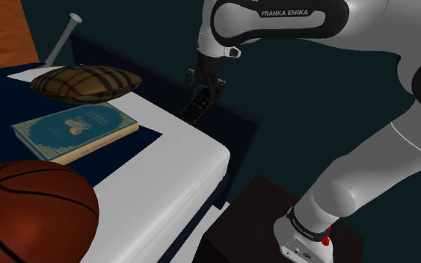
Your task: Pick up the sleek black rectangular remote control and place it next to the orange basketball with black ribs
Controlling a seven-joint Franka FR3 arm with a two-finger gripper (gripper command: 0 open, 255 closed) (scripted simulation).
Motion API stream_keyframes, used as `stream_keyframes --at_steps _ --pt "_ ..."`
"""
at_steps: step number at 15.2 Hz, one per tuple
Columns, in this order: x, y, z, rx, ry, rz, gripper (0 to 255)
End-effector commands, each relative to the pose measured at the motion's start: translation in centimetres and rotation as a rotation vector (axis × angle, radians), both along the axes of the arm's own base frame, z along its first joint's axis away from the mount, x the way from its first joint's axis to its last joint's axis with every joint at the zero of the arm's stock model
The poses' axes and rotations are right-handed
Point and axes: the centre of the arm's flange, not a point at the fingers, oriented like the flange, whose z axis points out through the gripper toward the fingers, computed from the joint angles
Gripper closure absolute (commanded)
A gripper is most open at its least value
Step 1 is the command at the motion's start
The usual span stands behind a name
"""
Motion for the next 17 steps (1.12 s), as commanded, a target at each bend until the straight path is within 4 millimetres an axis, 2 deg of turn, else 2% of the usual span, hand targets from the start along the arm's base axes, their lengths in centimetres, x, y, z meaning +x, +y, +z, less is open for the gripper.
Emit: stream_keyframes --at_steps 1,17 --pt "-0.1 -0.1 1.0 0.0 0.0 0.0 255" --pt "-0.1 -0.1 9.5 0.0 0.0 0.0 255"
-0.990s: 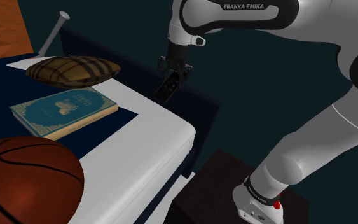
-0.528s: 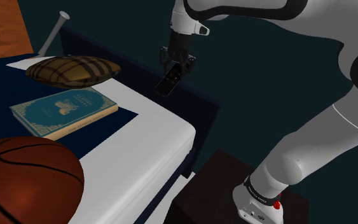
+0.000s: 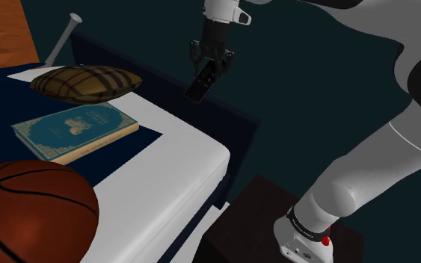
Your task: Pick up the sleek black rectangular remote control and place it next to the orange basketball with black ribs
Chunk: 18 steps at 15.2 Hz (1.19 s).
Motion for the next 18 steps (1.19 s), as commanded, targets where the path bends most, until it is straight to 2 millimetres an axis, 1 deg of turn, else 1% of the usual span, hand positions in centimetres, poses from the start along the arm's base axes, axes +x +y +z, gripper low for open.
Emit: stream_keyframes --at_steps 1,2,18 --pt "0.0 -0.1 1.1 0.0 0.0 0.0 255" --pt "0.0 -0.1 1.2 0.0 0.0 0.0 255" --pt "-8.2 19.3 1.2 0.0 0.0 0.0 255"
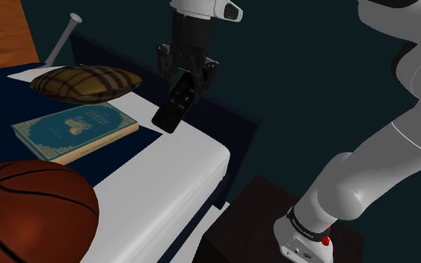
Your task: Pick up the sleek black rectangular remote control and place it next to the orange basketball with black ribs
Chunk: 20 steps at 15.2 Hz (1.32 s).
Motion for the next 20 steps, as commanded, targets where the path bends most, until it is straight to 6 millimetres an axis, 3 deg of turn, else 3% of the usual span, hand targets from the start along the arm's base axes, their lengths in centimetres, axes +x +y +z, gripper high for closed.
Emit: stream_keyframes --at_steps 1,10,20 --pt "-1.2 2.7 0.0 0.0 0.0 -0.001 255" --pt "-5.9 13.8 0.0 0.0 0.0 -0.001 255" --pt "-5.9 13.8 -5.3 0.0 0.0 -0.001 255"
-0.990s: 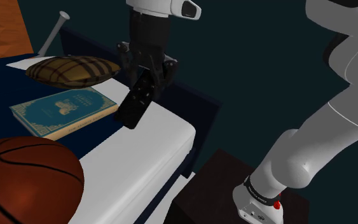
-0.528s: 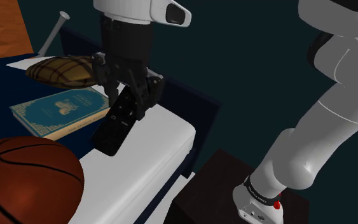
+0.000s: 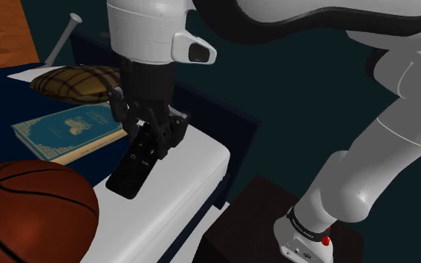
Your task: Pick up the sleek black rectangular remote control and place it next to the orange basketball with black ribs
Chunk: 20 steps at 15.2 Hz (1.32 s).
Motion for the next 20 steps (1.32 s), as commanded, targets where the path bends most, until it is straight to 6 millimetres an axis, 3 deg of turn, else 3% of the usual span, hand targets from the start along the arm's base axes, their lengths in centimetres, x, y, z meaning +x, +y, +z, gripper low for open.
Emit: stream_keyframes --at_steps 1,20 --pt "0.0 0.0 -1.0 0.0 0.0 0.0 255" --pt "0.0 0.0 -11.0 0.0 0.0 0.0 255"
